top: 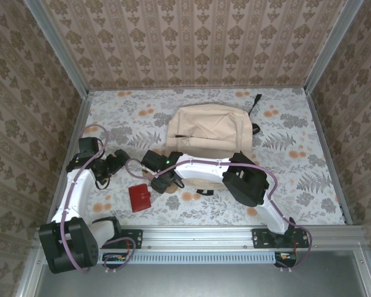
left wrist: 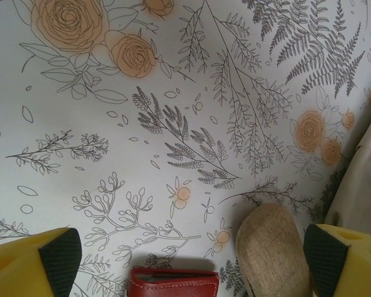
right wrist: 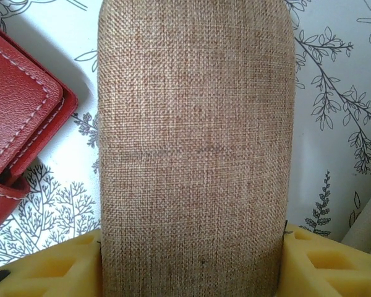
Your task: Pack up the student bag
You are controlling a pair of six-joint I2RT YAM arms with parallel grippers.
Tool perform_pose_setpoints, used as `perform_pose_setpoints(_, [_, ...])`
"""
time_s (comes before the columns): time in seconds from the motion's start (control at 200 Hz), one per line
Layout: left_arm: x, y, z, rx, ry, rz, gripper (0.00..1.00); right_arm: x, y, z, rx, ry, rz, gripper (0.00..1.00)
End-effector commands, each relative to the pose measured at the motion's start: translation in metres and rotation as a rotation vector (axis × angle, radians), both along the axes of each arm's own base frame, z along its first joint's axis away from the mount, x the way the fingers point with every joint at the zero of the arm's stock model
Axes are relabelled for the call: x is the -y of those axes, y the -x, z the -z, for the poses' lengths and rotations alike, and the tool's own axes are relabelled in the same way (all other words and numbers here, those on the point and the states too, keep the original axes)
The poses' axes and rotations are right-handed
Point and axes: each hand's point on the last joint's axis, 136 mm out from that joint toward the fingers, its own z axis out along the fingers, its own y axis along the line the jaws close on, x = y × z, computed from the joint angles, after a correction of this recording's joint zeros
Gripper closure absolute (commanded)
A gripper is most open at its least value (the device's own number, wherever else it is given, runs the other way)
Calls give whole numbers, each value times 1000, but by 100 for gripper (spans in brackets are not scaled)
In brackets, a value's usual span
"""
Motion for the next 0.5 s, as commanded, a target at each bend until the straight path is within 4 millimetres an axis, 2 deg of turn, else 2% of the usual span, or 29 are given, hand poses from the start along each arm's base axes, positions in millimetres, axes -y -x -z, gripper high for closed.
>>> perform_pose_setpoints(0.0, [3,-2,-3,15,32,-4,5,4,0,-41,31,-70,20,46])
perform_pose_setpoints(0.125, [9,-9,-9,43,62,2,5,9,-3,-90,99,-183,76,46])
perform_pose_setpoints(0.215, [22,-16,-18,65,74,52,5,26,-8,-121,154,-241,148,45])
perform_pose_setpoints(0.295, [38,-21,-26,79,55,117,5,55,-14,-141,185,-264,241,45])
perform_pose_setpoints(0.385, [61,-29,-37,99,30,198,7,92,-18,-154,188,-279,341,45])
perform_pose_setpoints(0.495, [103,-39,-55,138,-3,350,9,143,-23,-162,178,-284,457,45])
